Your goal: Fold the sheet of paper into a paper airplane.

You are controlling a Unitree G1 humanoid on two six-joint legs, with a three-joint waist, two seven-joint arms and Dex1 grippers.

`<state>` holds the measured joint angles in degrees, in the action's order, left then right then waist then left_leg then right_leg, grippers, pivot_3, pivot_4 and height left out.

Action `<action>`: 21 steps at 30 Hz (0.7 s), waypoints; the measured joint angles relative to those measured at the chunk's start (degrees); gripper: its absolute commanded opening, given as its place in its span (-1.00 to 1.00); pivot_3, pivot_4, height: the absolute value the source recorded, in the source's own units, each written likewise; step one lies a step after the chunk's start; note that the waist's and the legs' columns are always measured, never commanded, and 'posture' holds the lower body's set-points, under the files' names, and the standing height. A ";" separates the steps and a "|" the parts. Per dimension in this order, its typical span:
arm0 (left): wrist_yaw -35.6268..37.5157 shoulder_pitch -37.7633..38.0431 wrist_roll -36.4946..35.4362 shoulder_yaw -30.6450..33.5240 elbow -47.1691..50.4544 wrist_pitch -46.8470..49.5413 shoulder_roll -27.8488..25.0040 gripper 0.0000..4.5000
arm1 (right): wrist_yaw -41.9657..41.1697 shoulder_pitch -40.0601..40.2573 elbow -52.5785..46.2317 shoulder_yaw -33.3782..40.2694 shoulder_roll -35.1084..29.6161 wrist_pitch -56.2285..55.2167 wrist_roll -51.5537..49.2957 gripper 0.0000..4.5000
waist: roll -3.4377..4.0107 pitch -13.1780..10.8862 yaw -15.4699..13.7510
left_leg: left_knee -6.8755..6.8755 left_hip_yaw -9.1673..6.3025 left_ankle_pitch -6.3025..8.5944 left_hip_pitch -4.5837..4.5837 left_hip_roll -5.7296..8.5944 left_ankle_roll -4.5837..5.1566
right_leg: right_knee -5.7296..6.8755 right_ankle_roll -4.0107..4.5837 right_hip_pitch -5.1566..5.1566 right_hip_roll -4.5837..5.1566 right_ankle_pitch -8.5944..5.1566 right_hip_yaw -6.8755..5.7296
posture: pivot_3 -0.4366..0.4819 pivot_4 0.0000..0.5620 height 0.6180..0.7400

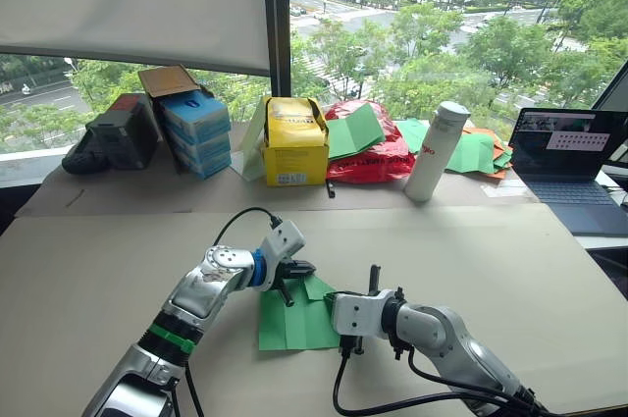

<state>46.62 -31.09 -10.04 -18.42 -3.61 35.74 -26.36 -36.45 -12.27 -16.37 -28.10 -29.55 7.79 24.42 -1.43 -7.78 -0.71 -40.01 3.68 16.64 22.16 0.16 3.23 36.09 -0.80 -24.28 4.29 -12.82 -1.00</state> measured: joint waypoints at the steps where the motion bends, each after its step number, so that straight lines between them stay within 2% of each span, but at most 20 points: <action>1: -0.08 0.00 0.61 -0.13 -0.12 -0.58 0.00 -1.00 | 0.01 0.03 0.00 0.02 0.01 0.09 0.00 -0.99 | 0.00 0.00 -0.02 | -0.01 0.01 0.01 -0.02 0.00 0.01 | 0.00 0.00 0.02 0.01 0.00 0.00 | -0.05 -0.47 1.00; 12: -0.15 0.18 3.30 -0.97 -1.88 -4.62 0.23 -1.00 | -0.48 0.15 0.00 0.21 0.36 1.00 -0.04 -0.99 | -0.01 0.02 -0.13 | -0.02 0.00 0.02 -0.17 0.00 0.04 | 0.04 -0.01 0.16 0.03 0.00 -0.01 | -0.05 -0.47 1.00; 17: -0.06 0.25 3.34 -0.81 -2.13 -4.79 0.37 -1.00 | -0.62 0.83 -0.83 2.58 1.68 3.22 -1.76 -0.32 | -0.02 0.04 -0.16 | -0.03 0.00 0.03 -0.19 0.00 0.05 | 0.07 -0.01 0.17 0.03 0.00 0.01 | -0.05 -0.47 1.00; 21: 0.15 0.44 3.33 -0.37 -2.12 -4.81 0.39 -1.00 | -4.56 2.03 -5.01 8.49 6.95 13.86 -12.93 -0.32 | -0.02 0.04 -0.03 | -0.03 -0.03 0.03 -0.18 -0.03 0.05 | 0.09 0.00 0.16 0.03 0.01 0.06 | -0.05 -0.47 1.00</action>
<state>46.77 -30.65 -6.70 -18.79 -5.73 30.93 -25.97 -41.02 -10.23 -21.39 -19.61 -22.60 21.65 11.49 -1.45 -7.74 -0.74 -40.04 3.65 16.67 21.98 0.13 3.28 36.18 -0.81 -24.12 4.32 -12.81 -0.94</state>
